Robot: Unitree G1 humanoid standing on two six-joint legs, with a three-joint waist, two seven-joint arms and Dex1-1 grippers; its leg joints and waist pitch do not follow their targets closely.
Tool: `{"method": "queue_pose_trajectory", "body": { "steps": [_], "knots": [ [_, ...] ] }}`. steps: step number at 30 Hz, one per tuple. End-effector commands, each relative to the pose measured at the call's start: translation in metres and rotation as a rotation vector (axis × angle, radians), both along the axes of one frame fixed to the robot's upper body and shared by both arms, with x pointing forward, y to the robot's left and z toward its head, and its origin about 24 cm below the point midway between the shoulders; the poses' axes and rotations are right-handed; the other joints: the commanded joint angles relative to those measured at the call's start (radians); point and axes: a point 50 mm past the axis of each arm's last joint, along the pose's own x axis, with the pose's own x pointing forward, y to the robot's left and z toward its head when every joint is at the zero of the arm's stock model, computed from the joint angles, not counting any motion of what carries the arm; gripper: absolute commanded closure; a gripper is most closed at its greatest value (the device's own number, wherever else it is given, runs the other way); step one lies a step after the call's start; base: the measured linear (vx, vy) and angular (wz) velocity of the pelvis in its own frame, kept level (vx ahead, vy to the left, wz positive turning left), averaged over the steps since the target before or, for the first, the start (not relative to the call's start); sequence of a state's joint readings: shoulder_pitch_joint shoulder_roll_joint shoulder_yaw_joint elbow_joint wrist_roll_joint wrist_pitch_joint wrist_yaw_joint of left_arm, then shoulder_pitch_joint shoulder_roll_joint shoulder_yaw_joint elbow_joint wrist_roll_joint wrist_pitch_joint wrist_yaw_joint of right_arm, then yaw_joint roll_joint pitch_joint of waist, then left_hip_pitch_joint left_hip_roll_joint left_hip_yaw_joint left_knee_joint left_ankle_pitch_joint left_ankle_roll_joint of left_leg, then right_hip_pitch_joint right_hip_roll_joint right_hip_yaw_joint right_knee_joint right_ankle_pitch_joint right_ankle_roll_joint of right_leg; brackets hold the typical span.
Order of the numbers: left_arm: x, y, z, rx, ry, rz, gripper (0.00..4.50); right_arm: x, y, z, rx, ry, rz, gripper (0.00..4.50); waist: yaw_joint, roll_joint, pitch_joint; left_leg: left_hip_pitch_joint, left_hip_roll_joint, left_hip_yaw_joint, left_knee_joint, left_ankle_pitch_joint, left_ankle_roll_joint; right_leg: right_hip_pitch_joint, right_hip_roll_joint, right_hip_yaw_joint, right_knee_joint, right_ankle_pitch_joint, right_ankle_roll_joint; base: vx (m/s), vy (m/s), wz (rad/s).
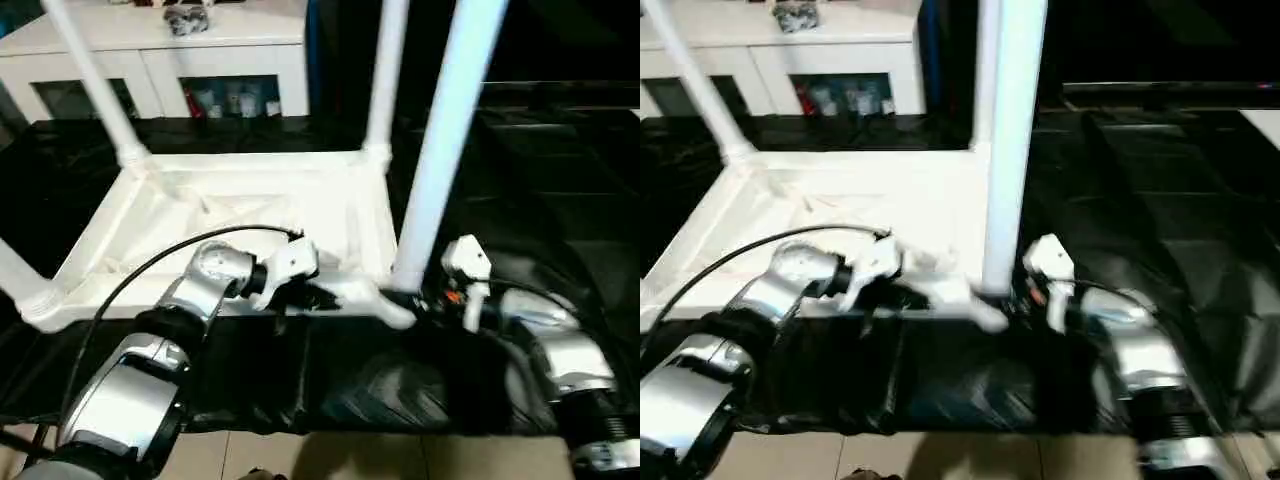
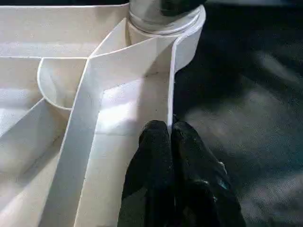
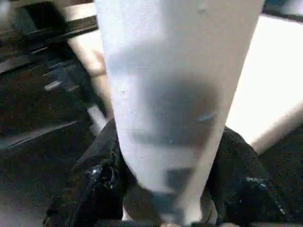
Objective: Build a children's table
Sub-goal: Rotate leg to tighten
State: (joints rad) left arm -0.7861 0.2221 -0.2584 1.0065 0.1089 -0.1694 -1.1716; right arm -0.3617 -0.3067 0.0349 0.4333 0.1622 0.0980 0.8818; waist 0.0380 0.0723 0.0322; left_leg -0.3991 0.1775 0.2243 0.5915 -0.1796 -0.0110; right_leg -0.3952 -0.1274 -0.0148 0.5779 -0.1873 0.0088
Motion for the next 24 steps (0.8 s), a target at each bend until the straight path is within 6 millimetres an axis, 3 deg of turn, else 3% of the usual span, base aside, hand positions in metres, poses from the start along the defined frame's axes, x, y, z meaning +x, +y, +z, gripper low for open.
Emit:
{"method": "queue_pose_trajectory", "body": {
  "steps": [1,2,3,5,7,10,12,13,15,18,21,23,24],
  "knots": [
    [-0.002,-0.015,-0.009,-0.003,0.015,0.060,4.50,-0.002,0.010,-0.024,0.010,0.120,-0.114,2.49,-0.011,-0.013,-0.044,0.040,0.046,-0.037,-0.099,-0.418,-0.037,0.011,-0.019,0.001,-0.078,-0.408,-0.175,0.000,0.000,0.00],
    [-0.003,-0.032,-0.011,-0.030,0.018,0.116,4.50,0.004,0.020,-0.030,0.052,0.145,-0.291,2.50,-0.021,-0.011,-0.042,0.038,0.044,-0.040,-0.103,-0.451,-0.050,0.009,-0.017,0.000,-0.081,-0.435,-0.159,0.000,0.000,0.00],
    [-0.003,-0.040,-0.012,-0.042,0.019,0.146,4.50,0.006,0.026,-0.033,0.076,0.163,-0.351,2.50,-0.025,-0.012,-0.042,0.038,0.043,-0.043,-0.104,-0.463,-0.057,0.009,-0.017,-0.001,-0.082,-0.449,-0.150,0.000,0.000,0.00],
    [-0.003,-0.048,-0.013,-0.055,0.021,0.179,4.50,0.009,0.032,-0.034,0.088,0.169,-0.408,2.50,-0.043,-0.007,-0.039,0.045,0.038,-0.049,-0.106,-0.529,-0.072,0.000,-0.015,-0.006,-0.095,-0.513,-0.117,0.000,0.000,0.00],
    [-0.004,-0.057,-0.014,-0.057,0.013,0.197,4.50,0.013,0.038,-0.034,0.079,0.166,-0.471,2.50,-0.053,-0.004,-0.038,0.048,0.035,-0.053,-0.104,-0.572,-0.067,-0.004,-0.013,-0.011,-0.105,-0.539,-0.101,-0.026,0.008,-0.02],
    [-0.008,-0.069,-0.015,-0.052,0.000,0.167,4.50,0.018,0.058,-0.028,0.116,0.138,-0.476,2.50,-0.072,-0.001,-0.035,0.051,0.032,-0.061,-0.112,-0.630,-0.068,-0.003,-0.009,-0.022,-0.117,-0.550,-0.086,0.000,0.000,0.00],
    [-0.008,-0.068,-0.015,-0.052,-0.003,0.162,4.50,0.019,0.061,-0.024,0.098,0.090,-0.463,2.50,-0.073,0.005,-0.035,0.058,0.034,-0.064,-0.113,-0.661,-0.067,-0.003,-0.012,-0.029,-0.122,-0.548,-0.088,0.000,0.000,0.00],
    [-0.008,-0.066,-0.014,-0.049,-0.009,0.157,4.50,0.019,0.060,-0.023,0.099,0.075,-0.465,1.94,-0.076,0.005,-0.035,0.057,0.035,-0.067,-0.115,-0.668,-0.067,0.003,-0.013,-0.033,-0.122,-0.518,-0.097,0.000,0.000,0.00],
    [-0.008,-0.063,-0.014,-0.043,-0.011,0.155,4.50,0.019,0.055,-0.022,0.107,0.064,-0.468,1.78,-0.074,-0.002,-0.036,0.055,0.035,-0.065,-0.115,-0.653,-0.061,0.003,-0.015,-0.031,-0.122,-0.485,-0.110,0.000,0.000,0.00],
    [-0.007,-0.050,-0.015,-0.023,-0.017,0.148,4.50,0.018,0.038,-0.020,0.101,0.038,-0.439,1.45,-0.071,-0.001,-0.038,0.047,0.037,-0.063,-0.116,-0.607,-0.044,0.010,-0.020,-0.025,-0.115,-0.458,-0.128,0.000,0.000,0.00],
    [-0.007,-0.040,-0.013,-0.027,-0.027,0.105,4.50,0.012,0.028,-0.017,0.074,0.024,-0.308,1.32,-0.065,-0.001,-0.046,0.039,0.040,-0.057,-0.114,-0.520,-0.030,0.021,-0.019,-0.019,-0.100,-0.332,-0.164,0.000,0.000,0.00],
    [-0.007,-0.034,-0.011,-0.035,-0.023,0.074,4.50,0.009,0.020,-0.016,0.041,0.018,-0.232,1.02,-0.057,-0.004,-0.050,0.033,0.041,-0.047,-0.107,-0.424,0.006,0.029,-0.020,-0.016,-0.090,-0.215,-0.198,0.000,0.000,0.00],
    [-0.007,-0.032,-0.011,-0.036,-0.019,0.067,4.50,0.008,0.018,-0.015,0.036,0.018,-0.215,1.02,-0.054,-0.004,-0.051,0.034,0.039,-0.045,-0.105,-0.412,0.015,0.029,-0.022,-0.016,-0.090,-0.210,-0.205,0.000,0.000,0.00]
  ]
}}
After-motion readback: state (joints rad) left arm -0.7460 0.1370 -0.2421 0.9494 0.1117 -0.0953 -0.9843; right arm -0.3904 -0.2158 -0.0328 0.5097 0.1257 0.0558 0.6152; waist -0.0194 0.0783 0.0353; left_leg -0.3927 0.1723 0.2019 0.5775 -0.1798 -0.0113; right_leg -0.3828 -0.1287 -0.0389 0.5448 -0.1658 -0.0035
